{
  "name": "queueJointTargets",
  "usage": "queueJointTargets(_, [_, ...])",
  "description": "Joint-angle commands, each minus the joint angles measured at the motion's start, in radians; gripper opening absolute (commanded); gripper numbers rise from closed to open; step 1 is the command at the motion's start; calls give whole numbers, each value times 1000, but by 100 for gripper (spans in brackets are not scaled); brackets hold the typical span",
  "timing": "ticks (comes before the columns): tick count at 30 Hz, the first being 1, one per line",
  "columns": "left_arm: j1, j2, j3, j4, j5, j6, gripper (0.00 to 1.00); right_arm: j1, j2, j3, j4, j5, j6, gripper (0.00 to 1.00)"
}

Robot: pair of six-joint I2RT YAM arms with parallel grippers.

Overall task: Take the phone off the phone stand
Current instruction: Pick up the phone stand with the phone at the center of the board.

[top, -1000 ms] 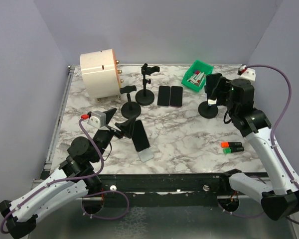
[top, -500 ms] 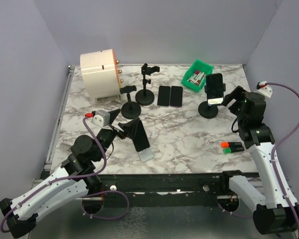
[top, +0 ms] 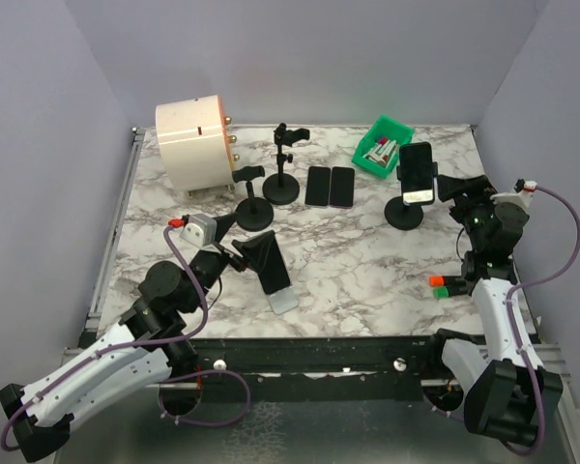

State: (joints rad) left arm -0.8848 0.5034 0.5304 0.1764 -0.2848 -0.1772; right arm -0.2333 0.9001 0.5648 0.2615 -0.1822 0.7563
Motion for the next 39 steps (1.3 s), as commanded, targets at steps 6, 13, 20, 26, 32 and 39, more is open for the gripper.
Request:
queueJointTargets(6, [4, 0, 0, 12, 47, -12, 99, -21, 160, 57, 291, -209, 44, 85])
queueJointTargets(13, [4, -20, 3, 4, 34, -5, 99, -21, 284, 96, 327, -275, 38, 79])
queueJointTargets(20, [4, -18, 7, -3, 29, -4, 99, -16, 367, 136, 368, -342, 56, 72])
queueJointTargets(26, [4, -23, 6, -5, 23, -4, 99, -12, 403, 139, 398, -359, 74, 64])
queueJointTargets(32, [4, -26, 7, -9, 18, -1, 99, -1, 431, 144, 406, -365, 77, 45])
queueJointTargets(39, [4, -29, 8, -9, 10, 2, 99, 10, 413, 146, 411, -372, 86, 22])
